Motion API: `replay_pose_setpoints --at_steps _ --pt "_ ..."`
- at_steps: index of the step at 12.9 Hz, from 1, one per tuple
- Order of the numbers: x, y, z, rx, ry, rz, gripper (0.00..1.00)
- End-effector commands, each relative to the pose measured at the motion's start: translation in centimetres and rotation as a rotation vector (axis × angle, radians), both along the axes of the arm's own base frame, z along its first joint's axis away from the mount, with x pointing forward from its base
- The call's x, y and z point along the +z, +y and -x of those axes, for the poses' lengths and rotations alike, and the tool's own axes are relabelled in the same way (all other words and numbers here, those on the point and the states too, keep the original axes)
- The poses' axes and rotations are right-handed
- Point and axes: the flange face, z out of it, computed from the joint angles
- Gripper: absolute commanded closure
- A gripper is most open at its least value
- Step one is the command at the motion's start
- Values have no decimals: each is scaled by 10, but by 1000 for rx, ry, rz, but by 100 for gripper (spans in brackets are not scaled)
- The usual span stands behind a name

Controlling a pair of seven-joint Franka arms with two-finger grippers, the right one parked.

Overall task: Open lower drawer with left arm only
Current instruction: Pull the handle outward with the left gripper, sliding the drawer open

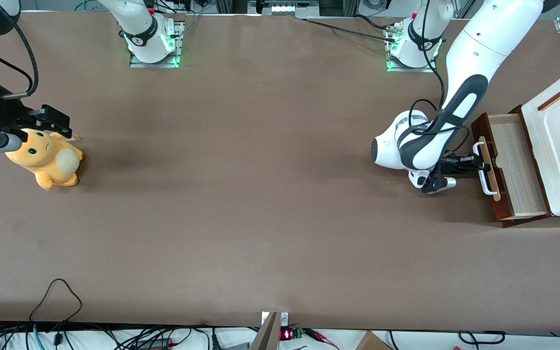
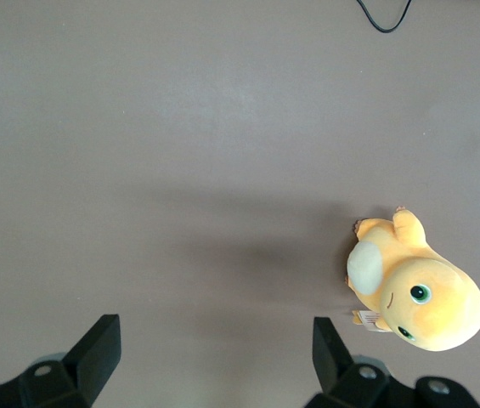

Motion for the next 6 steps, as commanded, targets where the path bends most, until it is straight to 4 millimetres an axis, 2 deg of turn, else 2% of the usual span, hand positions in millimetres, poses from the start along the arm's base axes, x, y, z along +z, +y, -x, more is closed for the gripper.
replay_pose_setpoints --at_steps 1,2,4,5,6 --pt "19 -56 -22 -121 -18 32 73" --pt "19 -56 -22 -119 -17 31 69" --pt "19 -56 -22 -120 -18 31 75" --pt "19 -56 -22 -120 -18 31 74" --pt "19 -55 -22 -118 -18 29 68"
